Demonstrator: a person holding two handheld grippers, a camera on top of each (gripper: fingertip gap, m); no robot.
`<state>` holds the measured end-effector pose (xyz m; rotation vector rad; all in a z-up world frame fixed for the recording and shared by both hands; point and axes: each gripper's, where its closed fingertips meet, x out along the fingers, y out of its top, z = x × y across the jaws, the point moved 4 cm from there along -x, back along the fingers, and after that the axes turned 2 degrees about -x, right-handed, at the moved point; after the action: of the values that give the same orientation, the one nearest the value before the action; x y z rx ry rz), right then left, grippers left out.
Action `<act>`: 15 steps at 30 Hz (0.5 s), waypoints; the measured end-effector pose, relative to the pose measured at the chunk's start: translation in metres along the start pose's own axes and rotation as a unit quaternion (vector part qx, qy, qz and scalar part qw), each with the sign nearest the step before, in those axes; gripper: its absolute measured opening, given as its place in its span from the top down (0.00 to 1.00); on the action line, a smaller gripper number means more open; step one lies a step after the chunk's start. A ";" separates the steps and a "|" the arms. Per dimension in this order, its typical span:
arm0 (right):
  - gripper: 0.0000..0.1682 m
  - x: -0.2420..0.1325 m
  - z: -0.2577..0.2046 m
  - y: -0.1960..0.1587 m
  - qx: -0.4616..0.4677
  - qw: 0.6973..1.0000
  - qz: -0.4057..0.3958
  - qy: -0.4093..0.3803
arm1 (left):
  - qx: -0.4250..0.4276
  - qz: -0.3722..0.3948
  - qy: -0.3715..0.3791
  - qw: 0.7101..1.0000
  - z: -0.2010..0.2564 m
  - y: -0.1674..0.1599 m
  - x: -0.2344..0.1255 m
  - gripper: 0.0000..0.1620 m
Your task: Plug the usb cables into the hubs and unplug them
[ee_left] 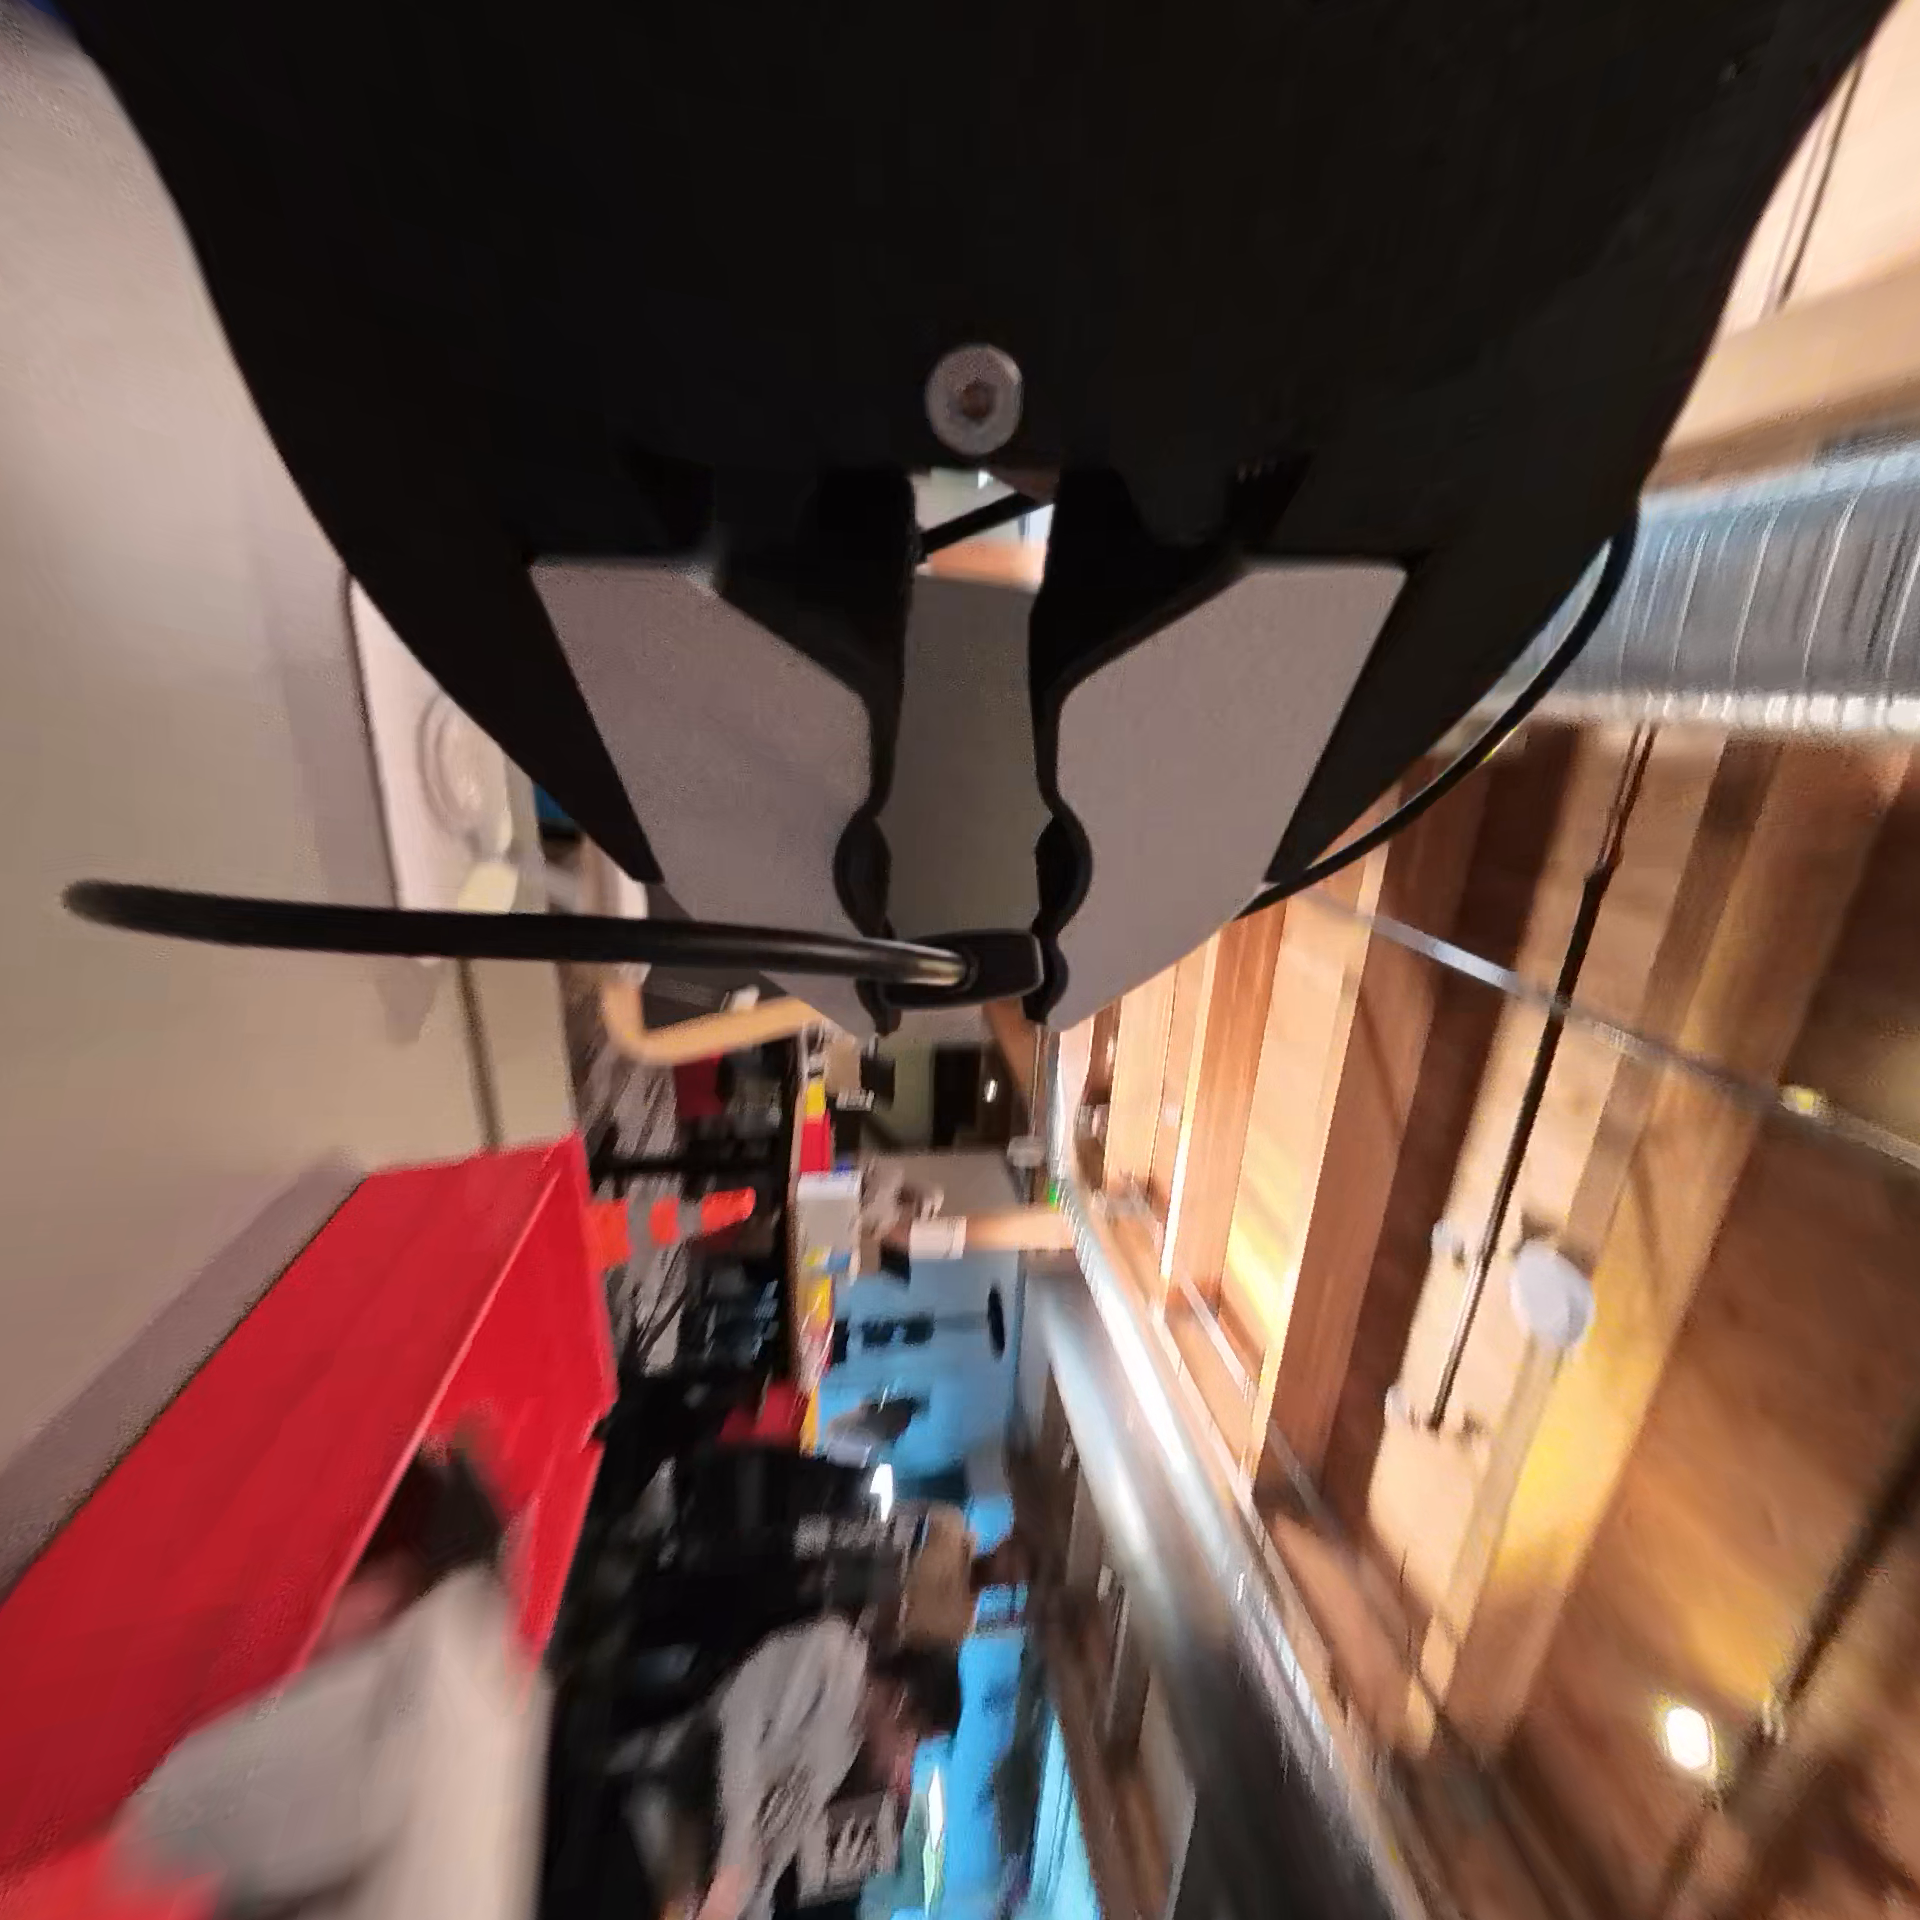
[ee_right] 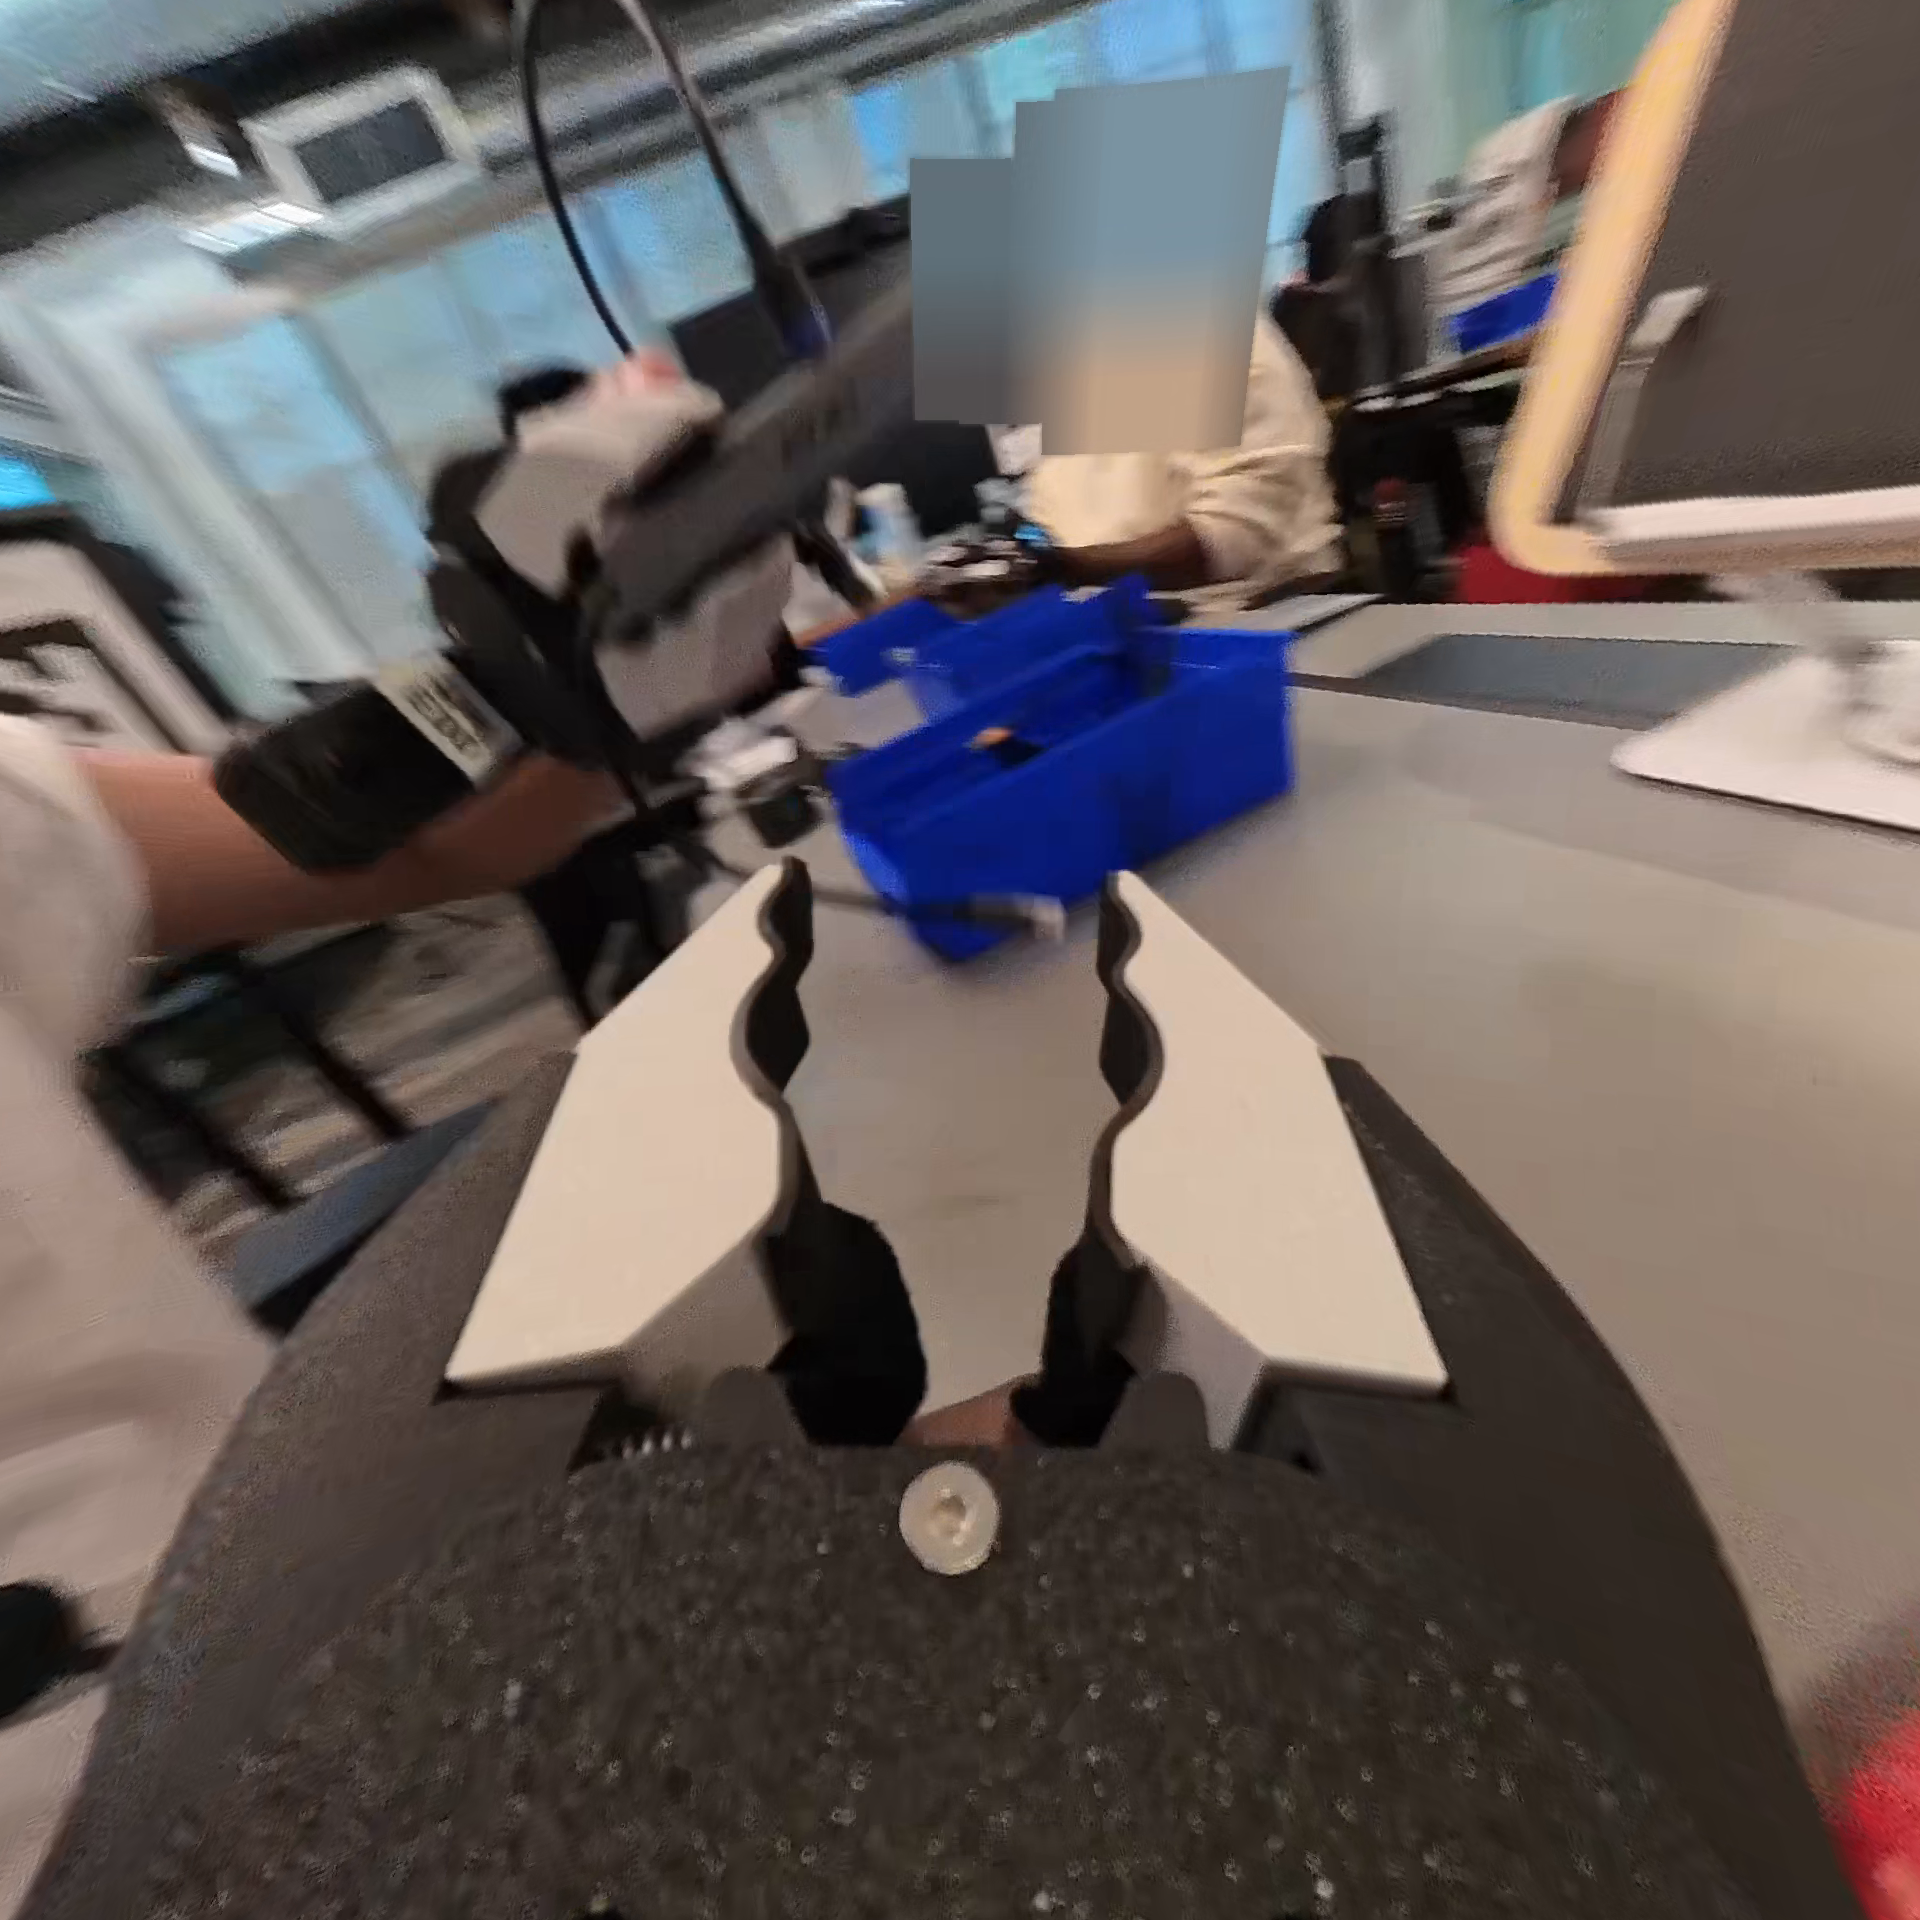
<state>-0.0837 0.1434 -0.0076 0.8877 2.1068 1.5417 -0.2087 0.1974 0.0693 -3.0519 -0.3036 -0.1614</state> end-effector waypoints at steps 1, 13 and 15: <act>0.66 0.006 -0.003 0.006 0.016 0.999 0.004 0.041 | -0.004 0.025 -0.009 1.000 0.006 0.016 -0.001 0.86; 0.91 0.020 -0.038 0.025 0.089 0.931 0.065 0.347 | -0.217 0.144 -0.057 0.964 0.027 0.079 -0.011 0.85; 0.95 0.016 -0.034 0.029 0.080 0.936 0.087 0.332 | -0.298 0.108 -0.053 0.947 0.029 0.065 -0.008 0.85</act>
<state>-0.1093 0.1359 0.0318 0.6742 2.7076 1.9930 -0.2006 0.1350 0.0361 -3.6691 0.1044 -0.0867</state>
